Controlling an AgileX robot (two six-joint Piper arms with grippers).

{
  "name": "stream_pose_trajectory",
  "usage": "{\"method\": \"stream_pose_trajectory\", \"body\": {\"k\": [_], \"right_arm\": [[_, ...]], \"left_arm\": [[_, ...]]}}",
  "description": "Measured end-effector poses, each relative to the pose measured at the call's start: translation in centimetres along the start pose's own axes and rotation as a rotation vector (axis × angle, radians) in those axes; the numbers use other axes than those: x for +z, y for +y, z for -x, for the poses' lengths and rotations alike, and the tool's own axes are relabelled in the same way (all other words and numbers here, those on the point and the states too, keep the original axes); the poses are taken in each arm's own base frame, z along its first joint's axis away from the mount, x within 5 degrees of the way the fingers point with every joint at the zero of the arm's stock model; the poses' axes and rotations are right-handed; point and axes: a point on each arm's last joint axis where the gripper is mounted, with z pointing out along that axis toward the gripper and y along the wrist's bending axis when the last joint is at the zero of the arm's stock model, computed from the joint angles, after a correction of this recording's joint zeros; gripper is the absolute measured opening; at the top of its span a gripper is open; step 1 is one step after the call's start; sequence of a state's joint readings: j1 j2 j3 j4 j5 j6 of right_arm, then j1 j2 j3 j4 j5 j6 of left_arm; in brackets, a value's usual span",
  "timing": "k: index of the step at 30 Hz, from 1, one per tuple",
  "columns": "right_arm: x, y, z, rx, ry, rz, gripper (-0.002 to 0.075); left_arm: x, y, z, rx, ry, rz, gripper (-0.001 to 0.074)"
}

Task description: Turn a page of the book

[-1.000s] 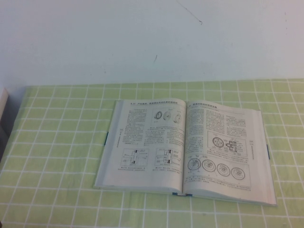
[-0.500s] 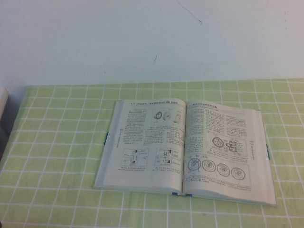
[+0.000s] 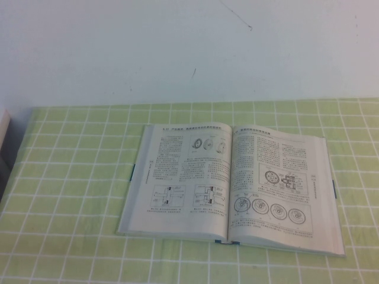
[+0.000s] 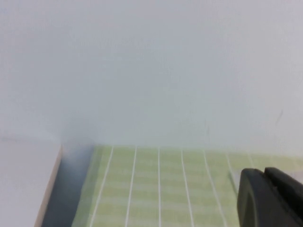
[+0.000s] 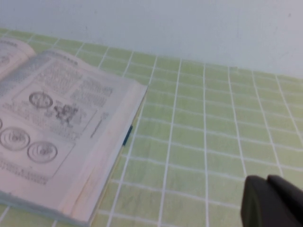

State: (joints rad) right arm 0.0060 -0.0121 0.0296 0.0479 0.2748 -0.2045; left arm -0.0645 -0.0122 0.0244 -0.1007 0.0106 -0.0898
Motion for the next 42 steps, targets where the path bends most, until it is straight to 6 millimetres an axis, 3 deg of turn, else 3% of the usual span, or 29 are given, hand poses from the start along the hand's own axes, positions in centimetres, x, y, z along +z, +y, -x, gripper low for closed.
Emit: {"method": "stream_pose_trajectory", "body": {"k": [8, 16, 19, 23, 26, 29, 34, 42], "right_arm": [[-0.4, -0.6, 2.7, -0.037, -0.303, -0.069, -0.0003], [-1.2, -0.9, 4.4, 0.023, -0.509, -0.099, -0.0003], [-1.7, -1.1, 5.1, 0.043, -0.604, -0.116, -0.0003], [-2.3, -1.3, 5.9, 0.045, -0.709, -0.140, -0.0003], [-2.6, -1.4, 6.8, 0.035, -0.677, -0.132, -0.0003], [-3.2, -1.4, 8.1, -0.006, -0.598, -0.121, -0.0003], [-4.4, -1.5, 10.2, -0.064, -0.463, -0.092, -0.0003], [-2.6, -1.6, 12.4, -0.075, -0.104, -0.003, -0.0003]], "left_arm": [[-0.6, -0.3, 3.2, -0.003, -0.357, -0.032, -0.0004], [-1.3, -0.4, 4.6, -0.015, -0.536, -0.047, -0.0004], [-1.5, -0.1, 4.9, -0.128, -0.573, -0.054, -0.0004], [-1.1, 0.0, 5.2, -0.383, -0.457, -0.060, -0.0004], [-1.3, -0.5, 7.1, -0.409, -0.426, -0.080, -0.0004], [-1.1, -1.3, 9.4, -0.344, -0.393, -0.091, -0.0004], [0.2, -2.4, 13.2, -0.155, -0.180, -0.046, -0.0004], [4.4, -3.3, 16.5, 0.104, 0.320, 0.009, -0.0004]]}}
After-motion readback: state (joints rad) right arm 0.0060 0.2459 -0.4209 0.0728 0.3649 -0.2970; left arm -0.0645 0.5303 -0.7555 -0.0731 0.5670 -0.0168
